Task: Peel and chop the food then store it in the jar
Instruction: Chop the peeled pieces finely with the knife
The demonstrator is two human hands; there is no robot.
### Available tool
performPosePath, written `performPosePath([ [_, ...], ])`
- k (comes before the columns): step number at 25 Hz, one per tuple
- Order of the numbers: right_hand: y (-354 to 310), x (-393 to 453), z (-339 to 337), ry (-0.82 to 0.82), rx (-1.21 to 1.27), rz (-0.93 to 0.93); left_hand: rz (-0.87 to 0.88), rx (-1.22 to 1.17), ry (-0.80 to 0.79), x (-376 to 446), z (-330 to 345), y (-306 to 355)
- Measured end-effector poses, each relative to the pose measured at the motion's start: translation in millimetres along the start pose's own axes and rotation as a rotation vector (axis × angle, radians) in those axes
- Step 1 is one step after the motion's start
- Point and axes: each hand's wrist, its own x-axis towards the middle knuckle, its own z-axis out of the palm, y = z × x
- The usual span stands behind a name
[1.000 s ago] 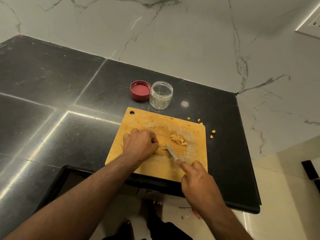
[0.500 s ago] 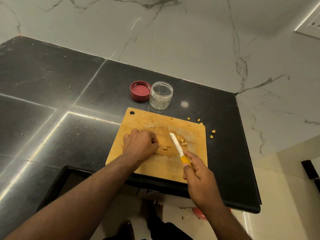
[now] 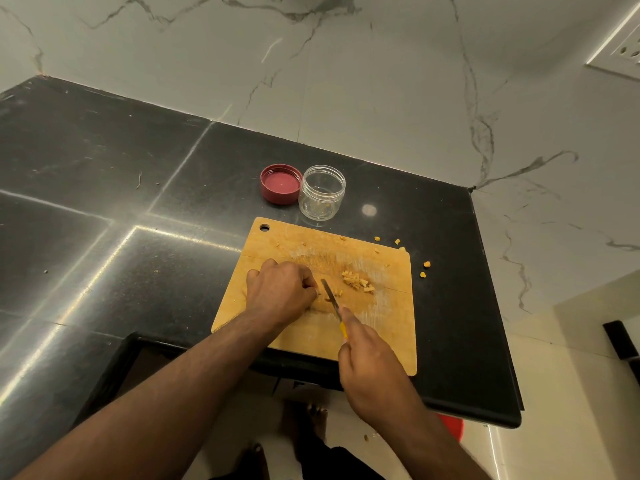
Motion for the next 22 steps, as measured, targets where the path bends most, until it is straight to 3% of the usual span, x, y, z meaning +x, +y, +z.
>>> performPosePath([
  [14, -3, -16, 20, -0.025, -0.064, -0.015, -0.003, 0.026, 0.019, -2, -1, 2],
  [19, 9, -23, 14, 0.062, -0.133, -0.044, 0.010, 0.013, 0.021, -5, 1, -2],
  [22, 9, -18, 9, 0.080, -0.045, -0.038, 0.024, 0.010, 0.033, -8, 2, -3],
])
